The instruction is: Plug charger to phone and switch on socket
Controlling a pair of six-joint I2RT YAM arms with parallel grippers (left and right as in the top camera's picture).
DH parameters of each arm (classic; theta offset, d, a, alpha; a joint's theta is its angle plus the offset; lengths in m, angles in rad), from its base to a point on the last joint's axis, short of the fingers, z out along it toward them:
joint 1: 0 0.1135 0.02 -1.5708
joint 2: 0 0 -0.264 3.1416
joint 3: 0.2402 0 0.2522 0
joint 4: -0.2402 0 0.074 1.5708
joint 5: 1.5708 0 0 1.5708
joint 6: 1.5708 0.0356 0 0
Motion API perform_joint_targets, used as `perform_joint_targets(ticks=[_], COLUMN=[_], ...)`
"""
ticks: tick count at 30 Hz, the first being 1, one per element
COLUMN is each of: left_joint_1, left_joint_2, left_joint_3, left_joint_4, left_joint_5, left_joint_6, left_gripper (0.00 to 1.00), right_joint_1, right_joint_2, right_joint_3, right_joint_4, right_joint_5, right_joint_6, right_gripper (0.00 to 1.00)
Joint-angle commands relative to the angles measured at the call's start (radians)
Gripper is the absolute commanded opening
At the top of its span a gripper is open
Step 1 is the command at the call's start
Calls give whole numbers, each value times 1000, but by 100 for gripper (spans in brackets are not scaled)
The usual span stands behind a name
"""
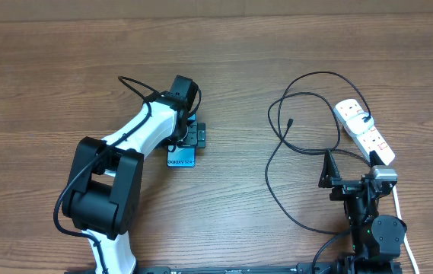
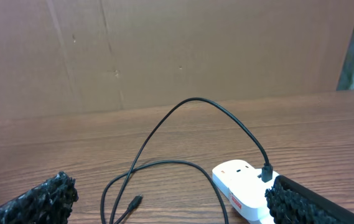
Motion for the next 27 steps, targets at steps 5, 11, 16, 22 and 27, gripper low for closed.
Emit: perform_joint_targets(ticks=[5,11,16,22,27], left_joint_1=[12,12,13,13,13], left_joint_2=[50,50,50,50,50], left_joint_3=[-13,-13,22,169,293], left_joint_4=[5,-5,-63,-238,-369], left_joint_5=[-3,48,122,157,223], left_joint_6=[0,1,1,-1,0], left_gripper=[90,68,58,49,45], right_joint_1=[-2,-2,-2,-2,-2], right_joint_2=[-11,-11,-11,-10,-11], right_joint_3=[-11,-11,-11,-11,-11], right_joint_4=[5,5,5,5,5], right_joint_5=[-6,-6,-6,-6,-6], right_joint_6=[-5,-5,-5,-5,-5], right_gripper=[100,100,100,100,100])
